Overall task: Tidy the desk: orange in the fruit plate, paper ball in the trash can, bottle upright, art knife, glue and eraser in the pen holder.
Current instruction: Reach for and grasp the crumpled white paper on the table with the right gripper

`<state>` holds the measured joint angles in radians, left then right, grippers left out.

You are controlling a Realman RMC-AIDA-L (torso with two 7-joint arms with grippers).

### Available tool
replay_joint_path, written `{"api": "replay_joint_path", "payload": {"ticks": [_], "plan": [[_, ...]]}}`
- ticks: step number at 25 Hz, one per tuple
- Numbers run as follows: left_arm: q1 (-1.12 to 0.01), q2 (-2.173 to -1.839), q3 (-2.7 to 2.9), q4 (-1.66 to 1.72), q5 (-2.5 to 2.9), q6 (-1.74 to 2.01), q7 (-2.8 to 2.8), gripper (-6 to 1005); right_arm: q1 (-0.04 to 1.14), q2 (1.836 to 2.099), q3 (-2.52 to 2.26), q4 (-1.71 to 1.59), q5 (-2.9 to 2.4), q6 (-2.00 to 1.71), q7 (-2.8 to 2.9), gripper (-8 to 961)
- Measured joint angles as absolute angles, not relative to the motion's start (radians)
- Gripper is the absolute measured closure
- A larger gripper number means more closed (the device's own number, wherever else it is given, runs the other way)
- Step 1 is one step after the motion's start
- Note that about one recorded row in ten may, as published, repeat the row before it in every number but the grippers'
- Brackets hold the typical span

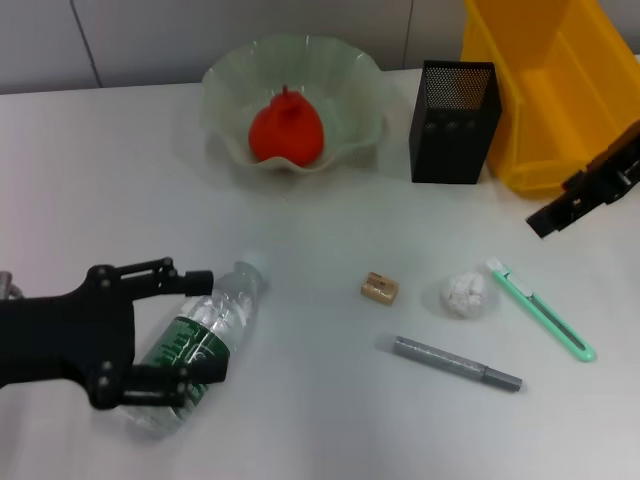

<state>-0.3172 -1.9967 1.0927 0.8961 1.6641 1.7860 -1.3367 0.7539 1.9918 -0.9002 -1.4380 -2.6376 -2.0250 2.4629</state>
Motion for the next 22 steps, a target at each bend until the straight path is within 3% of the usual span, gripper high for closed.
{"api": "replay_joint_path", "payload": {"ticks": [5,7,12,22], "plan": [[-0.315,-1.994,1.092,0.896,1.706,1.812,-1.332,155,0.820,2.015,-1.004,-1.347,-2.735,-2.022,2.527,174],[-0.315,-1.994,1.092,0.895,1.711,1.818,-1.323,155,0.836,2.046,-1.047,-1.316,-2.786,-2.002,2.539,175],[-0.312,-1.993,1.091,0.892,1.714,1.845,-1.299,155,0.827,2.081,-1.150,-1.298,-2.812,-1.938,2.572,176],[-0.293,-1.988,1.091,0.885,1.718,1.849,-1.297,155,0.810,2.083,-1.311,-1.182,-2.809,-1.764,2.636,175]]}}
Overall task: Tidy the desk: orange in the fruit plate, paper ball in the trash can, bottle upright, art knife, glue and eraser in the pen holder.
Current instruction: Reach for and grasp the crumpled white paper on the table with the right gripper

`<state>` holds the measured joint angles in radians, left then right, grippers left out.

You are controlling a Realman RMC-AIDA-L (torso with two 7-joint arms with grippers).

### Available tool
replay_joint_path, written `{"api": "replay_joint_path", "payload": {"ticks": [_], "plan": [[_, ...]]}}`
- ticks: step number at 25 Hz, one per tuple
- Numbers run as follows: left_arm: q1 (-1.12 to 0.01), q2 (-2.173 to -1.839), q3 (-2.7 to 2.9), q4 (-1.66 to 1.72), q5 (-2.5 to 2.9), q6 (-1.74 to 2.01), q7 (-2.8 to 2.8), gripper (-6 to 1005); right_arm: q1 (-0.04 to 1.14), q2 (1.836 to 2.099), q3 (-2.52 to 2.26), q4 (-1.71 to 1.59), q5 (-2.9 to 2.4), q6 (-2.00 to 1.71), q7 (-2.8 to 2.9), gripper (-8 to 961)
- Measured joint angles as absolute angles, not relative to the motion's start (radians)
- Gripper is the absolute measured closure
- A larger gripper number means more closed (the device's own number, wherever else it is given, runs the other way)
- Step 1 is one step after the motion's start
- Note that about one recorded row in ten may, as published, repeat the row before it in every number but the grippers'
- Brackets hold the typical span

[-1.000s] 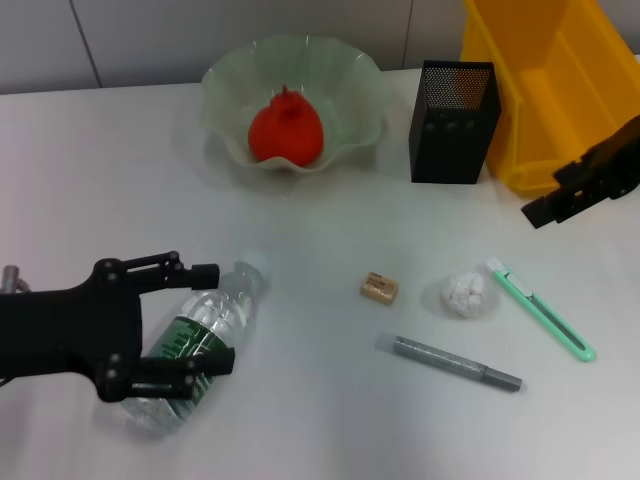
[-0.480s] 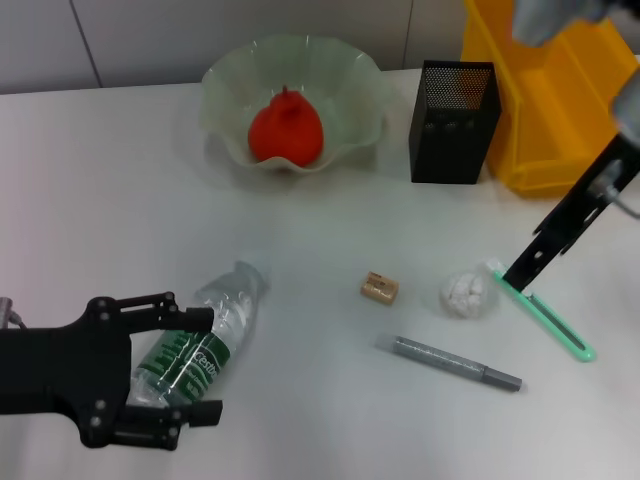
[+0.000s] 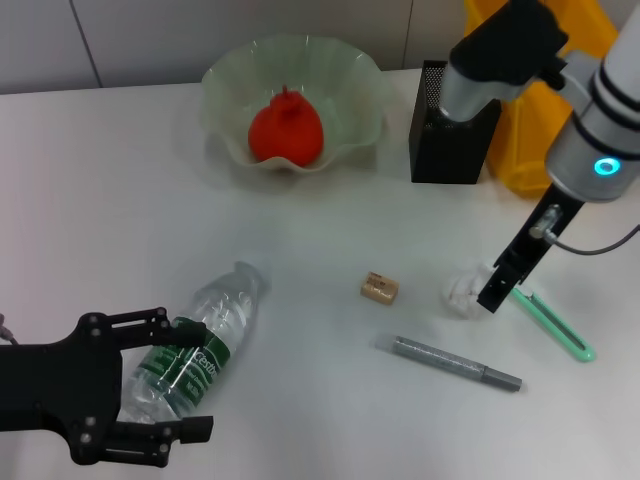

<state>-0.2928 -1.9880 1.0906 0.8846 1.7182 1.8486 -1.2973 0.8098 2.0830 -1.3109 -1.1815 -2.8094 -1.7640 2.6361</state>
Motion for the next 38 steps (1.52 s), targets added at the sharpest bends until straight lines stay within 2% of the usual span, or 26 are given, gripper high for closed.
{"api": "replay_joint_path", "payload": {"ticks": [14,37,38], "plan": [[-0.294,-1.994,1.087,0.876,1.741,1.843,-1.296,156,0.857,2.086,-1.397,-1.011,-2.742,-1.591,2.649,176],[-0.287,-1.993,1.069,0.850,1.741,1.842,-1.283,157,0.884,2.087,-1.480,-0.933,-2.744,-1.528,2.685,272],[-0.287,-1.993,1.068,0.849,1.741,1.842,-1.283,157,0.884,2.087,-1.480,-0.933,-2.744,-1.528,2.685,302]]}}
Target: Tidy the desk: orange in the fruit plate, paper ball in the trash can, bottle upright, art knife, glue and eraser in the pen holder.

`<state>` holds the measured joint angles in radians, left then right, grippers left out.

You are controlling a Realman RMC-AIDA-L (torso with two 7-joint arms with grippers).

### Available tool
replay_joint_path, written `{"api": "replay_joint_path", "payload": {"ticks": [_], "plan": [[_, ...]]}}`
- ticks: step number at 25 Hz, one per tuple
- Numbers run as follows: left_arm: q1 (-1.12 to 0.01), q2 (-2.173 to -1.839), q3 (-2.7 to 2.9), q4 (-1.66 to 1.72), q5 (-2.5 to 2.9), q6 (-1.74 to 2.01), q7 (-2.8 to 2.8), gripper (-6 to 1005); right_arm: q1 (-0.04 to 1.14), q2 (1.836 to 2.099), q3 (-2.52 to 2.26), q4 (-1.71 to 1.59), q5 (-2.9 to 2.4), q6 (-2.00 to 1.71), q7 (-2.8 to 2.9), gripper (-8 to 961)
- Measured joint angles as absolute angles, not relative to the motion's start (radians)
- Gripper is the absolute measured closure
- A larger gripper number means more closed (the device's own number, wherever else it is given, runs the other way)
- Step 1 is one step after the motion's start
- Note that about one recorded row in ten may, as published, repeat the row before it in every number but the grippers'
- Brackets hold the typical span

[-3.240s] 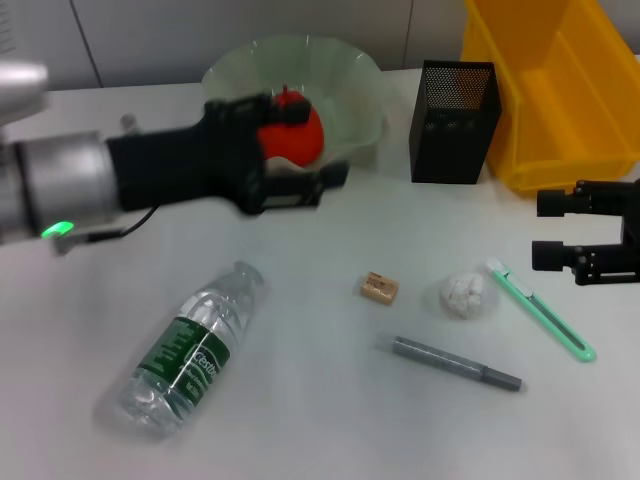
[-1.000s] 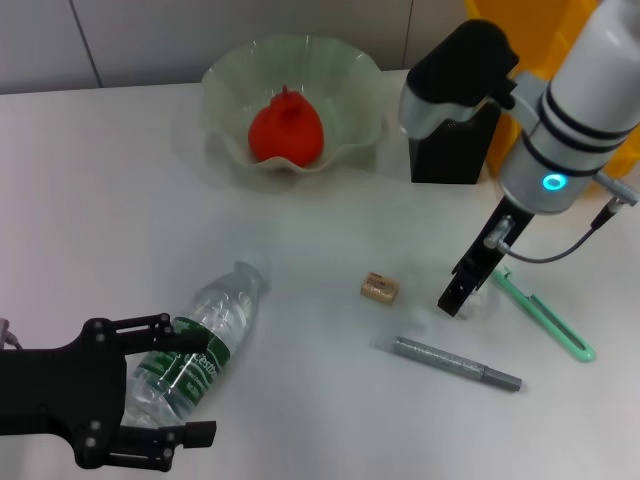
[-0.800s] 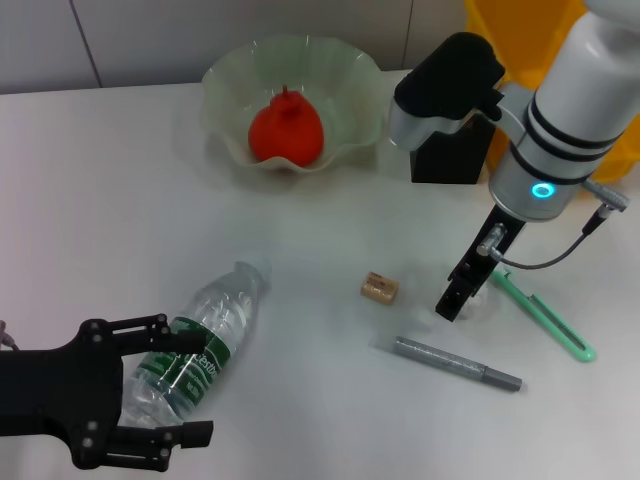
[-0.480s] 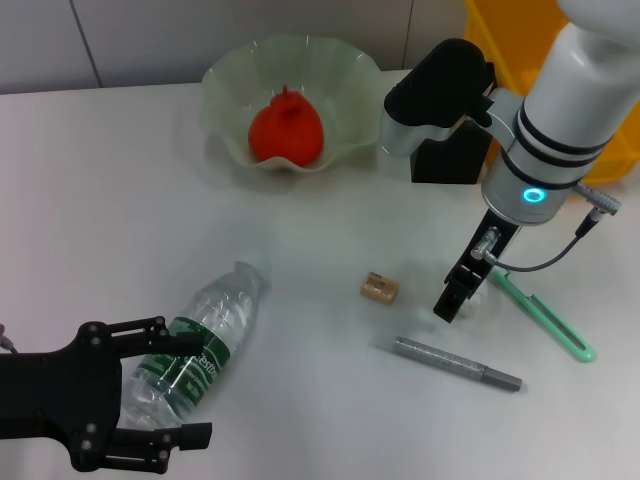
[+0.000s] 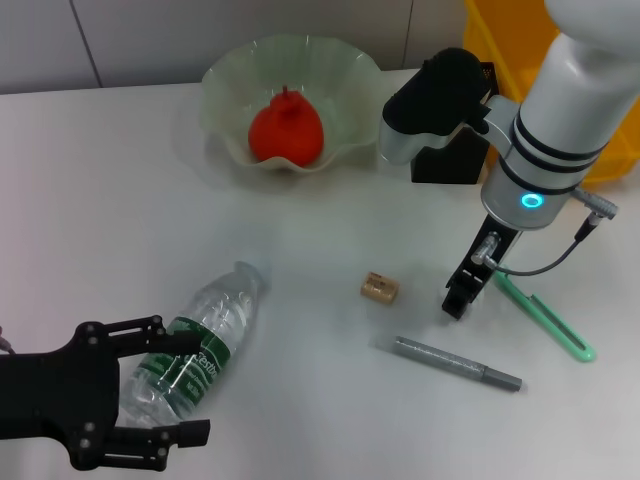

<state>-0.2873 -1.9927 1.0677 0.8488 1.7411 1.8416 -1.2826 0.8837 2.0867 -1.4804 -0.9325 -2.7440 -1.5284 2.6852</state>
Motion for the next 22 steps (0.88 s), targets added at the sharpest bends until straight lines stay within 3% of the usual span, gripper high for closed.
{"api": "replay_joint_path", "payload": {"ticks": [7,14,22], "plan": [[-0.286,-1.992,1.064,0.848,1.741,1.846,-1.278,157,0.851,2.078,-1.423,-1.078,-2.784,-1.641,2.686,526],[-0.284,-1.992,1.050,0.847,1.741,1.849,-1.271,158,0.770,2.075,-1.294,-1.369,-2.901,-1.817,2.676,526],[-0.290,-1.992,1.042,0.847,1.741,1.850,-1.270,158,0.746,2.041,-1.080,-1.460,-2.917,-1.861,2.593,527]]}}
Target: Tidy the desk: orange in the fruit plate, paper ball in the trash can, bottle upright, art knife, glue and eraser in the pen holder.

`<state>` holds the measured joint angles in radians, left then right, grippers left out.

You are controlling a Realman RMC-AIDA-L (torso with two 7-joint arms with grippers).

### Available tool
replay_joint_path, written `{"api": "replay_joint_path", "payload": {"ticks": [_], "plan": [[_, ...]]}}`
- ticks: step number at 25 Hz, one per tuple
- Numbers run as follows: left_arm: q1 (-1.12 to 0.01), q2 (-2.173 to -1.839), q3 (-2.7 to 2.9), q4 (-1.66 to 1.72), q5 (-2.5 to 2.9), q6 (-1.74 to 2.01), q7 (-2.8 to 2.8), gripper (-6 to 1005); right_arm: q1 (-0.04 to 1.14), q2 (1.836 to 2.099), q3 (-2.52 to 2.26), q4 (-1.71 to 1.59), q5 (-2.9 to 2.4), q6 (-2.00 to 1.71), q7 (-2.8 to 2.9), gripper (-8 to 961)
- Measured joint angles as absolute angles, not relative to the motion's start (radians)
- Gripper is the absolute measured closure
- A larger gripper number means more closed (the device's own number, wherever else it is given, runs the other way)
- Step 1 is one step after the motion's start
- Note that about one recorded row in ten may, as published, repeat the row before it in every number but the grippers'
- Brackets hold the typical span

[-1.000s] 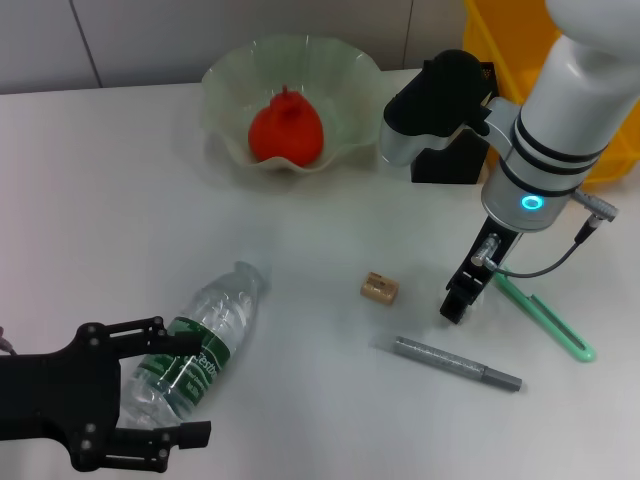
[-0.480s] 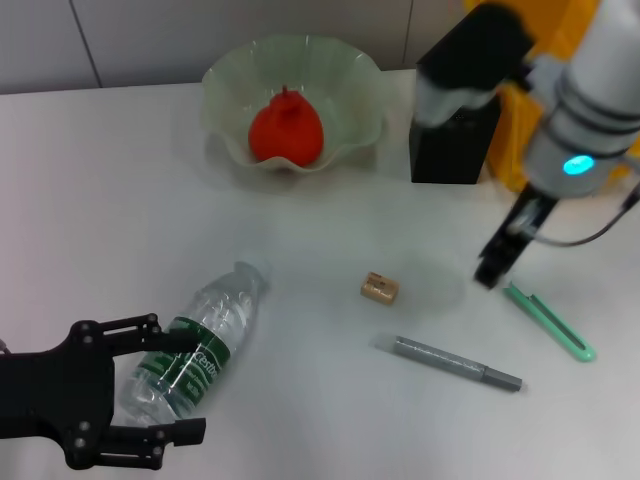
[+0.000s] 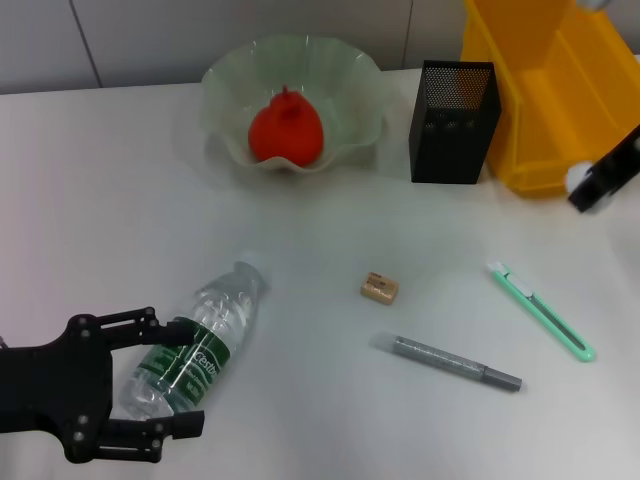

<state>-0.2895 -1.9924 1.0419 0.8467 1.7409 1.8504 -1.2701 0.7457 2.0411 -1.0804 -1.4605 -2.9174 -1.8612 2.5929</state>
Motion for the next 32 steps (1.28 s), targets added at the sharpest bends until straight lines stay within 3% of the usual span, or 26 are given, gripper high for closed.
{"api": "replay_joint_path", "payload": {"ticks": [9,20,32], "plan": [[-0.287,-1.996,1.042,0.847,1.741,1.852,-1.270,158,0.750,1.995,-0.895,-1.352,-2.917,-1.674,2.461,527],[-0.282,-2.000,1.042,0.847,1.741,1.852,-1.270,159,0.744,2.001,-0.894,-1.146,-2.838,-1.272,2.274,528],[-0.277,-1.997,1.042,0.847,1.741,1.856,-1.270,159,0.755,2.011,-0.898,-1.044,-2.852,-1.113,2.255,495]]}}
